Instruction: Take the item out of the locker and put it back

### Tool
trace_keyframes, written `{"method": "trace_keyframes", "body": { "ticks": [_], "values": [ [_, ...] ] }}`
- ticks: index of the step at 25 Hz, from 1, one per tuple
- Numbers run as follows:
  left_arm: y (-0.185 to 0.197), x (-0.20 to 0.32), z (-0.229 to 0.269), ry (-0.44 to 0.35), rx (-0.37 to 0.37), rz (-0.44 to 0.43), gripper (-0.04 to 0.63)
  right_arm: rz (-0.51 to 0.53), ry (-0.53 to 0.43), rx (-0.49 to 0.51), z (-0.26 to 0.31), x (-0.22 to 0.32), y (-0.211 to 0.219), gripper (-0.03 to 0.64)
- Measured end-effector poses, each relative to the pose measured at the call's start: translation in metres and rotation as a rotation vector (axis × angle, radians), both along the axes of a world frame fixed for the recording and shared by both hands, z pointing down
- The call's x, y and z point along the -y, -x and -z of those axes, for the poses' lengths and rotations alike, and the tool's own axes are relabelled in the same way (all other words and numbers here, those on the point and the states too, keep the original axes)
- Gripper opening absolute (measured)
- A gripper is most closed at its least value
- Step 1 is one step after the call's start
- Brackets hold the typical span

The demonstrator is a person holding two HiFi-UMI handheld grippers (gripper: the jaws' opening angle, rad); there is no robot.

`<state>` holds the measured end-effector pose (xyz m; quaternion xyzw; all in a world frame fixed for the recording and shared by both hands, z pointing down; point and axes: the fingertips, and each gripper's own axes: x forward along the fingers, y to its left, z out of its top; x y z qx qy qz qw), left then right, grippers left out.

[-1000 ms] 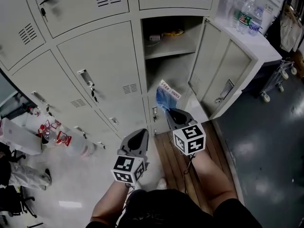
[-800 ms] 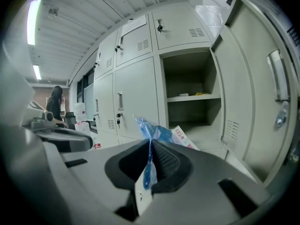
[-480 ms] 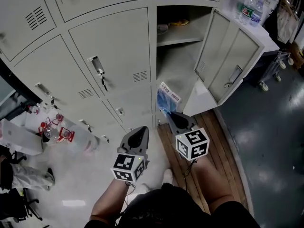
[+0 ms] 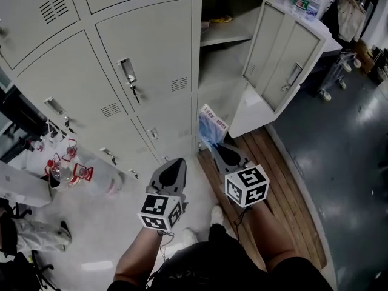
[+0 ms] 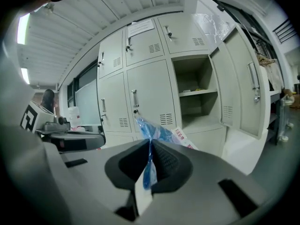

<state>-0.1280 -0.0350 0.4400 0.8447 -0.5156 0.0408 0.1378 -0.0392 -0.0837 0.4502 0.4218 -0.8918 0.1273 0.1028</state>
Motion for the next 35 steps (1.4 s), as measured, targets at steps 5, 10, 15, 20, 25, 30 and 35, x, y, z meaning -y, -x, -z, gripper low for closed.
{"method": "trace_keyframes", "body": {
  "ticks": [5,10,15,20,25,30,35],
  "values": [
    [0.003,-0.028,-0.003,-0.001,-0.014,-0.036,0.003,-0.026,0.003,-0.001,-0.001,-0.036,0.006,0.018],
    [0.004,-0.052,-0.002,-0.007,-0.018,-0.064,0.003,-0.046,0.006,0.003,-0.002,-0.069,0.009,0.018],
    [0.005,-0.070,0.002,-0.017,-0.020,-0.075,0.003,-0.056,-0.006,0.005,0.003,-0.092,0.009,0.018],
    [0.003,-0.081,0.008,-0.032,-0.021,-0.081,0.003,-0.056,-0.025,0.003,0.011,-0.105,0.009,0.018],
    [0.001,-0.084,0.012,-0.039,-0.023,-0.087,0.003,-0.062,-0.028,0.004,0.013,-0.110,0.007,0.018],
    [-0.003,-0.082,0.009,-0.032,-0.026,-0.093,0.003,-0.063,-0.020,0.001,0.010,-0.108,0.005,0.018],
    [-0.004,-0.077,-0.002,-0.007,-0.026,-0.090,0.003,-0.062,-0.005,-0.001,0.004,-0.102,0.002,0.018]
  ]
}}
